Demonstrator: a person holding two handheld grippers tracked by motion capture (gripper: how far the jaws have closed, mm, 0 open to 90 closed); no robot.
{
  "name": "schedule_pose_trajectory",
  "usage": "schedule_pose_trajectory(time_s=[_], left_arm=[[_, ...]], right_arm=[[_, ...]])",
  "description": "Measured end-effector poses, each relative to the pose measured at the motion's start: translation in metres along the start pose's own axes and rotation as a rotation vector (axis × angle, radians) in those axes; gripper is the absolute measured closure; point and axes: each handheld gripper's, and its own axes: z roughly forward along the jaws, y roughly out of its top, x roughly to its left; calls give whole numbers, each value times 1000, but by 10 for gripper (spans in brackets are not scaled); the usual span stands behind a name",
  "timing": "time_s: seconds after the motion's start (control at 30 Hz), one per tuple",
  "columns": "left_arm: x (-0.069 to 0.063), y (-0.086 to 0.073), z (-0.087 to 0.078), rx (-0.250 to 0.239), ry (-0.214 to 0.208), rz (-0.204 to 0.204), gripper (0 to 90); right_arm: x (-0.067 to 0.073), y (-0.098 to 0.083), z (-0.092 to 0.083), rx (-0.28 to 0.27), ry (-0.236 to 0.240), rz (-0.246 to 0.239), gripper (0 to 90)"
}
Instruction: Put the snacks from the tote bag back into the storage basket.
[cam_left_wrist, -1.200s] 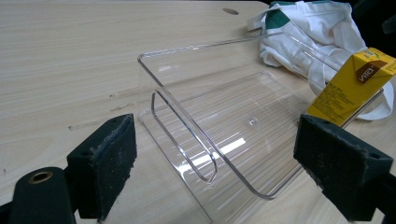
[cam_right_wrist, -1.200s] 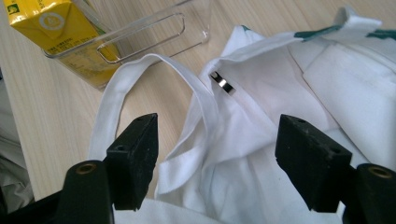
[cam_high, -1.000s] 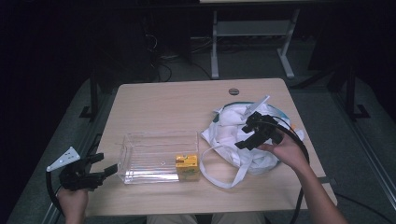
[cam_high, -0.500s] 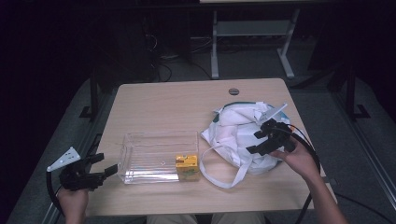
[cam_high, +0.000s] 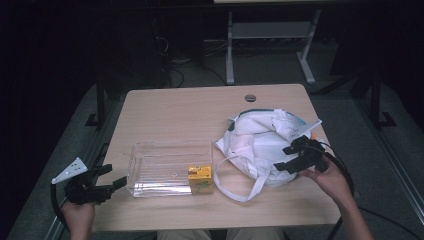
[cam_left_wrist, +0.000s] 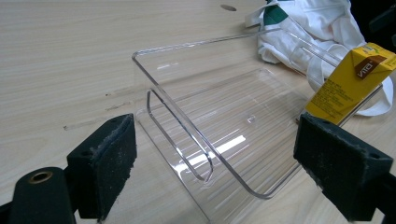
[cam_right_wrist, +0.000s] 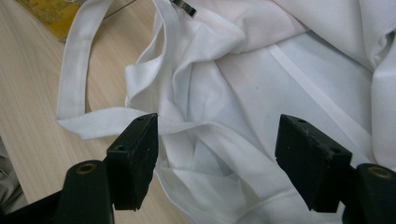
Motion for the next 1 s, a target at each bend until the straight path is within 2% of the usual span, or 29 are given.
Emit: schedule_pose_trajectory(time_s=[0.07,0.37,0.53,0.73,1.0], left_arm=[[0,0,0,5,-1,4,129],[-1,0,0,23,-3,24,129],[-2,0,0,13,-20,32,129],[-2,-1,0,17,-18,37,129],[-2,-1,0,18,-15,35,129]], right_arm=[[0,-4,-1,2,-13,3,296],[2,-25,-4,-28,-16,44,294],[4,-34,-6,-37,-31,47,294],[4,-44,-4,-40,-36,71,292],[6,-54,-3,-52,-50,71,292]])
